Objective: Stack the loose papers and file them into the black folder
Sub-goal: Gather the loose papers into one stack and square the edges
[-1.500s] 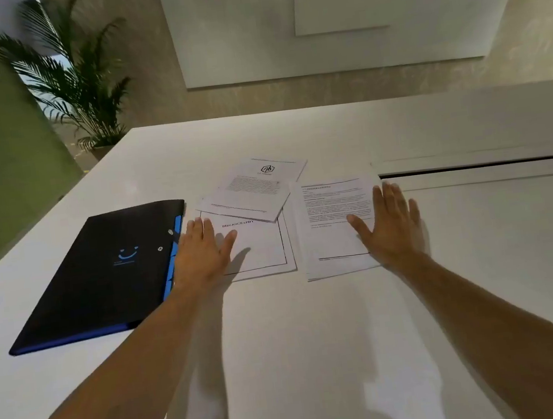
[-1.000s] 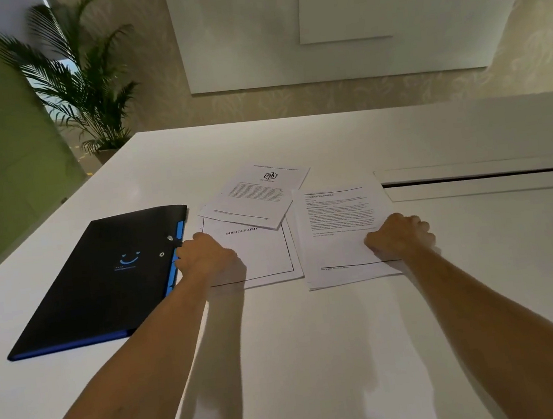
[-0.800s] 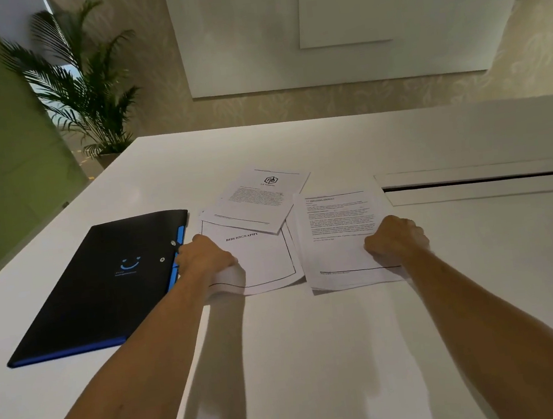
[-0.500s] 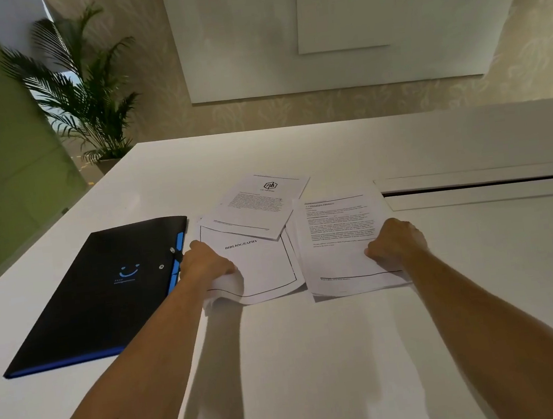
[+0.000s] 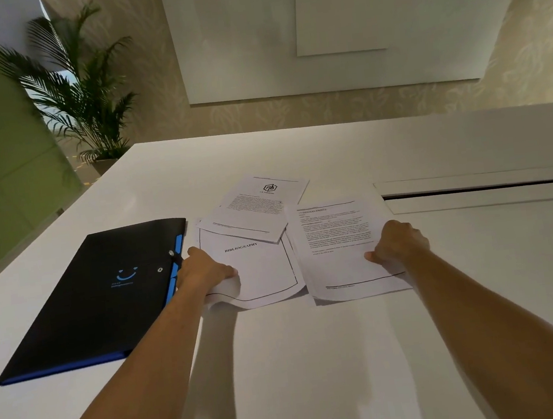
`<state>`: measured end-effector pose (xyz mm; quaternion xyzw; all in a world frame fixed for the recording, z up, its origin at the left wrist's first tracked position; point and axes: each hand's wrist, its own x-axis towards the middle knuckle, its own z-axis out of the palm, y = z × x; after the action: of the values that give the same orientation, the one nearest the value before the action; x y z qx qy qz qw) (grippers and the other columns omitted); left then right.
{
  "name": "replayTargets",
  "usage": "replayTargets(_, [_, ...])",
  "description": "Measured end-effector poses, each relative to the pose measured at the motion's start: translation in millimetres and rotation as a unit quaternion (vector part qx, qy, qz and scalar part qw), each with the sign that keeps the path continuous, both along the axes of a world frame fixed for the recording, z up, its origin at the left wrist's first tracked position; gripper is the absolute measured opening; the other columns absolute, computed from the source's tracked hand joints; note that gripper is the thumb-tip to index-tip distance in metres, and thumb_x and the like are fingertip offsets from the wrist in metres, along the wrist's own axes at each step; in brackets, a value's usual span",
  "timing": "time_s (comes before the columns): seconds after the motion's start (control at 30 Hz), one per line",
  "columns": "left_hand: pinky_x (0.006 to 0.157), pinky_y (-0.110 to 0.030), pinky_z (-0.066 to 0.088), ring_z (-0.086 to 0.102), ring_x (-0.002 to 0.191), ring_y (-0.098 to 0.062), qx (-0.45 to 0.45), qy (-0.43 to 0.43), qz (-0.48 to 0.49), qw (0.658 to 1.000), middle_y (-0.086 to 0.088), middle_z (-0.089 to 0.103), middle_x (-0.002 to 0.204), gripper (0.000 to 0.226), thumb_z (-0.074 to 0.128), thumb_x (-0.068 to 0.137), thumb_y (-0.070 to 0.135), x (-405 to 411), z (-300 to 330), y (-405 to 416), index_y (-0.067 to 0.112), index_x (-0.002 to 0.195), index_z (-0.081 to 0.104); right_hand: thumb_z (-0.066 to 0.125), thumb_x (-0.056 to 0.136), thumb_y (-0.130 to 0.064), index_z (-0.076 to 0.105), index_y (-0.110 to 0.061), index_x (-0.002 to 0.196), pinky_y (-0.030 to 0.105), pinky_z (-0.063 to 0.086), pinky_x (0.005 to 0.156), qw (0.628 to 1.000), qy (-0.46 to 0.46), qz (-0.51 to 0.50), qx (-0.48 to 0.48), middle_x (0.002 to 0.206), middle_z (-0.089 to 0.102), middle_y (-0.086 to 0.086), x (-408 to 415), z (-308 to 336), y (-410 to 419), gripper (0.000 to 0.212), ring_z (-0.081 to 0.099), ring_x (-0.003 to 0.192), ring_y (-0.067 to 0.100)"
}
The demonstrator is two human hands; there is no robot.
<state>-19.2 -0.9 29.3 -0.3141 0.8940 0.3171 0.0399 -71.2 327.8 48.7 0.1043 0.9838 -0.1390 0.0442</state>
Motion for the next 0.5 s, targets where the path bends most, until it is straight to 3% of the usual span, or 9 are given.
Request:
replayTargets(0.2, [0.075, -0.034, 0.045, 0.055, 0.113, -0.032, -0.004, 0.004, -0.002, 1.000, -0.018, 0.052, 0.130, 0.087, 0.079, 0.074, 0.037, 3, 2, 0, 0.001, 0.137, 0.031, 0.077, 0.078, -0.030, 0.052, -0.009, 0.095, 0.033, 0.044, 0.073, 0.999, -0.016, -0.007, -0.051, 0.094, 0.056, 0.009, -1, -3, -3, 0.036, 0.051, 0.087, 0.028])
replayTargets(0.33, [0.079, -0.035, 0.046, 0.054, 0.116, -0.033, -0.006, 0.022, 0.005, 1.000, -0.019, 0.050, 0.133, 0.093, 0.081, 0.073, 0.037, 9, 5, 4, 0.001, 0.139, 0.028, 0.082, 0.070, -0.028, 0.051, -0.007, 0.081, 0.035, 0.055, 0.071, 0.988, 0.002, -0.054, -0.147, 0.082, 0.061, 0.008, -3, -11, 2, 0.039, 0.059, 0.071, 0.026])
replayTargets(0.5, [0.090, -0.041, 0.050, 0.055, 0.112, -0.034, 0.105, 0.050, 0.053, 0.992, -0.015, 0.055, 0.127, 0.087, 0.088, 0.063, 0.029, 12, 1, -6, 0.003, 0.132, 0.041, 0.085, 0.068, -0.016, 0.064, 0.002, 0.103, 0.049, 0.055, 0.089, 0.923, -0.070, -0.098, -0.366, 0.094, 0.071, 0.018, -13, -15, 20, 0.045, 0.068, 0.086, 0.037])
